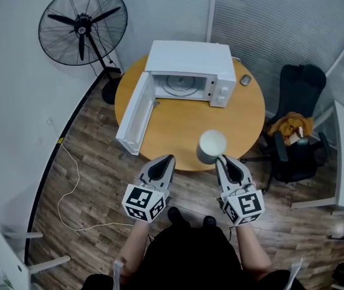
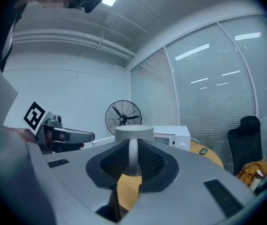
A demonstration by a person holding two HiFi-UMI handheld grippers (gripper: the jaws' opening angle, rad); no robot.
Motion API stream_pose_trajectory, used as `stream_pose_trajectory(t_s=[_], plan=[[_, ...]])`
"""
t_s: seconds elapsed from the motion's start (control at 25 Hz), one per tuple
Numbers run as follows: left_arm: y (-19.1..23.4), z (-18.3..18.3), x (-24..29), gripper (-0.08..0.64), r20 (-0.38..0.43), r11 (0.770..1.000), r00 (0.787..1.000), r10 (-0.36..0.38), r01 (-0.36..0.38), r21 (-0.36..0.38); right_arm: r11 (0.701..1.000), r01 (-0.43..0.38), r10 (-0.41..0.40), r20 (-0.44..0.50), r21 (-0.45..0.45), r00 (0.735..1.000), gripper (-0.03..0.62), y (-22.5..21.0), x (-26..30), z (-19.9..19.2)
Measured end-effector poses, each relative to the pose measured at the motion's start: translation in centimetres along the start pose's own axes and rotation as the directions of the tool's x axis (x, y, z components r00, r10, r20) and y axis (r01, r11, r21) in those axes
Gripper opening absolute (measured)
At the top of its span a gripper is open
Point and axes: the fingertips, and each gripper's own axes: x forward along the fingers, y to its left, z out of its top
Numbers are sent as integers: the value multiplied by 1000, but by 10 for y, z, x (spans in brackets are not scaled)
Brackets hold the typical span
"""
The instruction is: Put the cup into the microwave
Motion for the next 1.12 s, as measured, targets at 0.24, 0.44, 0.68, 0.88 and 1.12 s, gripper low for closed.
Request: stream_pose_trajectory(t_s=[0.24, 0.44, 0.68, 0.88, 1.12], plan=[[12, -8, -4, -5, -20, 998, 998, -63, 63, 4, 999, 40, -40, -3, 13, 999, 57, 11, 11, -4], [18, -16, -3, -5, -35, 997, 997, -71, 70, -23, 999, 38, -38, -24, 25, 999, 57, 17, 20, -10], [31, -19, 6, -5, -42, 998, 998, -51, 49, -36, 1000, 15, -14, -31, 25, 999, 57, 15, 39, -14], [47, -8, 18, -5, -30, 999, 999, -24, 23, -27, 999, -17, 18, -8, 40, 1000, 57, 9, 63, -10], [69, 6, 52, -5, -38, 1000, 999, 10, -10, -17, 997, -56, 56, 0, 49, 998, 57, -14, 104, -3]])
